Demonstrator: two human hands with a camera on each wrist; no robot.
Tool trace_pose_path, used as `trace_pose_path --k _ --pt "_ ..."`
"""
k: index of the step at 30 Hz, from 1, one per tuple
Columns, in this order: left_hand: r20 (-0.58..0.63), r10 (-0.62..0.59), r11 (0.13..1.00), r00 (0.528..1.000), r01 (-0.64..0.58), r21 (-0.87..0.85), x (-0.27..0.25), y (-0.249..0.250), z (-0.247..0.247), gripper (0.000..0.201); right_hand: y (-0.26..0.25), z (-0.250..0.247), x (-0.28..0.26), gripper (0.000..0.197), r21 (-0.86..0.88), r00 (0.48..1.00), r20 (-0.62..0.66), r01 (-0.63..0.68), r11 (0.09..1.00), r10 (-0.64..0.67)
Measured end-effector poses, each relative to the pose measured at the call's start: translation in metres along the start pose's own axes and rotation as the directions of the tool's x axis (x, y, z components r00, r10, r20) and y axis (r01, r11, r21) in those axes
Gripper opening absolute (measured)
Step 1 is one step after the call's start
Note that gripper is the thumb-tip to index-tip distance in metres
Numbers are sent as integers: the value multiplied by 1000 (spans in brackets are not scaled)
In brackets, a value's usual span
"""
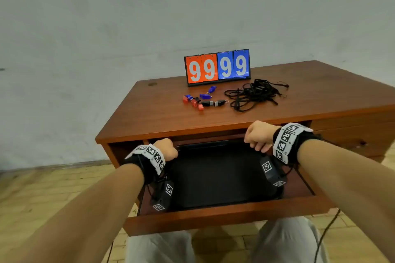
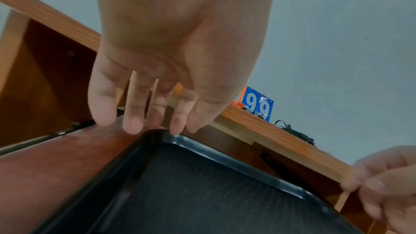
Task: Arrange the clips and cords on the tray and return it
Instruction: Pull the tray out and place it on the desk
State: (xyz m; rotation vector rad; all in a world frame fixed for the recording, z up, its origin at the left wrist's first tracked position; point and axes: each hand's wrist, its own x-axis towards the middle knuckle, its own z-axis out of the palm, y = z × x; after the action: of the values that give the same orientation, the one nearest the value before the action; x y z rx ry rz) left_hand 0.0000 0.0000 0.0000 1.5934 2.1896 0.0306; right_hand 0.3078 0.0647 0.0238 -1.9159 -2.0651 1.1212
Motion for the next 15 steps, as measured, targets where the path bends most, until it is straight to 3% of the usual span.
trace_pose_path --k 5,10,13,15 --pt "75 -92 995 993 95 -34 -2 -16 18 16 20 7 -14 31 -158 996 -46 -89 983 83" --pt "-25 -150 976 988 144 -162 -2 -24 37 45 29 12 -17 47 -234 986 -15 -163 958 165" --pt "12 -185 957 983 183 -227 -5 -25 37 51 28 14 -19 42 -246 984 -14 -173 954 175" --pt "67 -179 953 982 190 -237 -7 -25 34 38 27 15 -22 34 -246 982 -35 -187 951 184"
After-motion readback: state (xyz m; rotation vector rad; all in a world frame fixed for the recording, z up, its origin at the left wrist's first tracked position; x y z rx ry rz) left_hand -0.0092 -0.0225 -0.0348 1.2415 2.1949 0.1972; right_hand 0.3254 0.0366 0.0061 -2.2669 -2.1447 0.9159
